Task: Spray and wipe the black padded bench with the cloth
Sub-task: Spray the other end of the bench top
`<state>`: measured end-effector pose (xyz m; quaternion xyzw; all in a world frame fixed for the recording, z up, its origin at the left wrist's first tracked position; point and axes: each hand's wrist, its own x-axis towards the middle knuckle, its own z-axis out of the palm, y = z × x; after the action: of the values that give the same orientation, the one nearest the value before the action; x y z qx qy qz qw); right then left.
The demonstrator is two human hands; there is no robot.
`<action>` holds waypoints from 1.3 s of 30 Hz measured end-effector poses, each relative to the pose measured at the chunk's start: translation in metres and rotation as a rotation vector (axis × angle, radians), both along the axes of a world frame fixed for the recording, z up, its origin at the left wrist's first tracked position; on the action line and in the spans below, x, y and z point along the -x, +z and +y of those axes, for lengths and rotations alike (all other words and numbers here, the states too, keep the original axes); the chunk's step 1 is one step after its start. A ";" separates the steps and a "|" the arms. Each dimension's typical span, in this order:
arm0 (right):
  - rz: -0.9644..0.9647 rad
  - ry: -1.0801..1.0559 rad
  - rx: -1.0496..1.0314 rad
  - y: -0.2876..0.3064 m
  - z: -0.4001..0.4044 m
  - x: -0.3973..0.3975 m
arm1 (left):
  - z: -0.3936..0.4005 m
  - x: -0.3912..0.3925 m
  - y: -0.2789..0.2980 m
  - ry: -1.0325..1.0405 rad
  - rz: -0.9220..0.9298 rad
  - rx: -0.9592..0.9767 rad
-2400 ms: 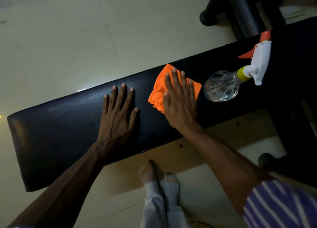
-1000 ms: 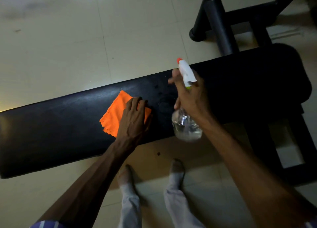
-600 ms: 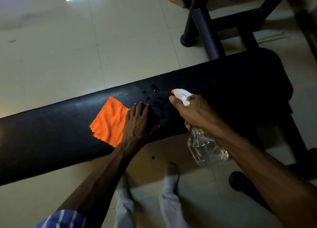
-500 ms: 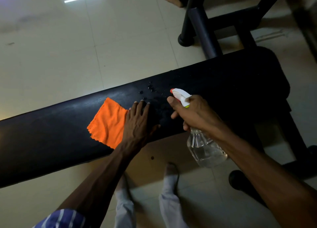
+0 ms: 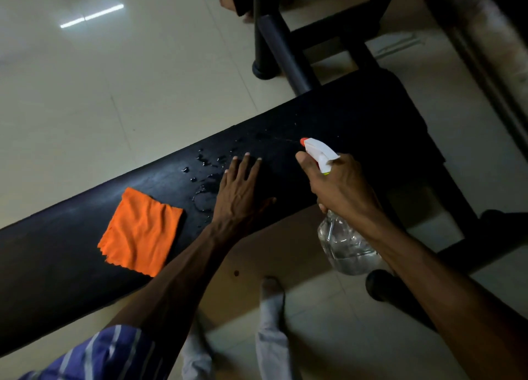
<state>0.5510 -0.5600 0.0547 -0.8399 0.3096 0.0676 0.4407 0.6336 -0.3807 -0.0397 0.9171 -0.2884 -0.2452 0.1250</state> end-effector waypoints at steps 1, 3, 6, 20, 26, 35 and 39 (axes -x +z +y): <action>-0.009 -0.017 -0.015 -0.001 -0.008 0.003 | -0.007 0.000 -0.001 -0.014 0.000 0.005; -0.011 -0.042 -0.016 -0.002 -0.022 0.007 | -0.022 0.000 -0.003 -0.040 -0.003 0.018; -0.012 -0.047 0.088 -0.001 -0.040 0.012 | -0.046 -0.002 -0.006 -0.083 -0.004 0.033; -0.096 -0.467 -0.015 0.012 -0.132 0.070 | -0.140 -0.003 -0.011 -0.293 -0.022 0.051; -0.092 -0.518 0.067 0.008 -0.141 0.101 | -0.156 0.003 -0.016 -0.371 -0.034 -0.031; -0.046 -0.515 0.056 0.006 -0.119 0.126 | -0.141 0.008 -0.018 -0.353 -0.088 0.008; -0.029 -0.484 -0.046 0.007 -0.095 0.128 | -0.120 0.013 -0.015 -0.338 -0.075 0.016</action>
<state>0.4225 -0.6551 0.0619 -0.7318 0.4939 -0.0454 0.4674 0.6211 -0.5009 -0.0542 0.8631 -0.4447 -0.2263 0.0784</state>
